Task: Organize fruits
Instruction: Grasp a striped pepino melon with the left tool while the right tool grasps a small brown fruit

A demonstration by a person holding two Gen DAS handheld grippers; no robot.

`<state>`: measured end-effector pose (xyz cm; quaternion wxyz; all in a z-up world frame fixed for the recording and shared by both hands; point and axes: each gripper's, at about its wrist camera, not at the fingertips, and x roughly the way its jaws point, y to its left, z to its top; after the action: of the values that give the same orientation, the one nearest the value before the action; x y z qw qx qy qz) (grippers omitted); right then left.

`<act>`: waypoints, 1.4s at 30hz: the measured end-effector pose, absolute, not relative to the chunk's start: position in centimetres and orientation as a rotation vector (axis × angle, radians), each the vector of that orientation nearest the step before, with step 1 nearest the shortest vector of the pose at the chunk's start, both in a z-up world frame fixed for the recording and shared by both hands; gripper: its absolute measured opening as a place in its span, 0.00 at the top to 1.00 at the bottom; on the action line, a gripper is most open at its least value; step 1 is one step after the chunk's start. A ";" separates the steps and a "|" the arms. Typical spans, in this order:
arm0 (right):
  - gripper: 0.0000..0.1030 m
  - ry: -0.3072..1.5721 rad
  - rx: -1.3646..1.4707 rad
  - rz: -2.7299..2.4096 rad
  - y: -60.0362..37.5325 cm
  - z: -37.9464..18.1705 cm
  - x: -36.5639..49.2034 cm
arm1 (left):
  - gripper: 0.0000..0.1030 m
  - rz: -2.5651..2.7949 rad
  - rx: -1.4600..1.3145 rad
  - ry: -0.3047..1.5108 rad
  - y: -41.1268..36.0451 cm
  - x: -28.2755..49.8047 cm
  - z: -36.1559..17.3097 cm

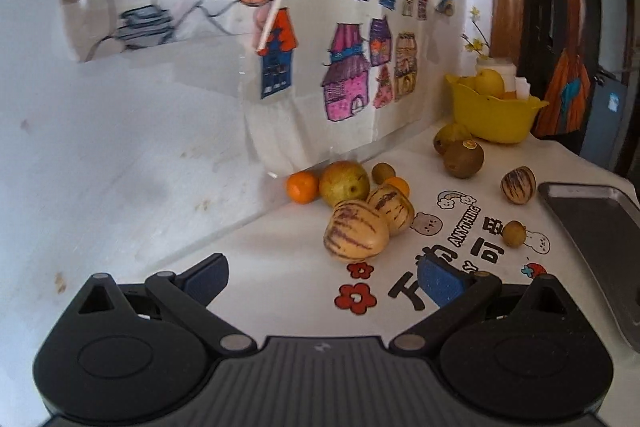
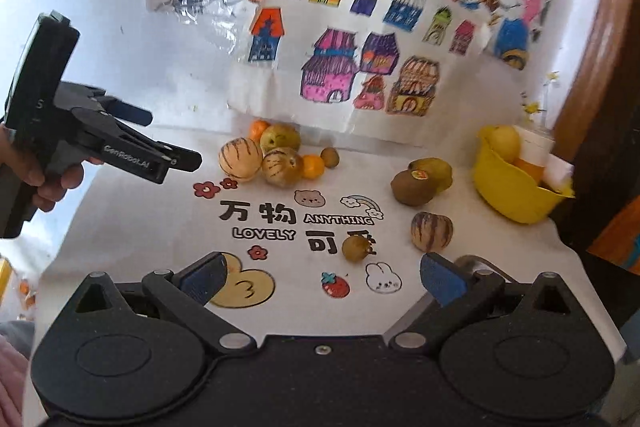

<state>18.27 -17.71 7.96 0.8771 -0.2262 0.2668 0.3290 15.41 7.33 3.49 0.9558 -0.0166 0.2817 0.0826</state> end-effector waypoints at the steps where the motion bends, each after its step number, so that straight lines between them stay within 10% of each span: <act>1: 0.00 0.566 -0.480 0.695 -17.4 7.7 18.9 | 0.00 0.159 -0.027 0.577 7.3 15.8 3.4; 20: 0.17 0.777 -0.316 0.677 -15.6 1.5 28.6 | 0.03 0.061 -0.037 0.653 6.3 22.8 1.3; 42: 0.43 0.790 -0.228 0.632 -14.7 -0.6 30.3 | 0.40 0.105 -0.089 0.683 7.5 24.7 0.2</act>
<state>30.33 -14.70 -0.62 0.8686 -0.1090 0.3773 0.3022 24.68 7.47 0.22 0.9399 -0.0434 0.3347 0.0515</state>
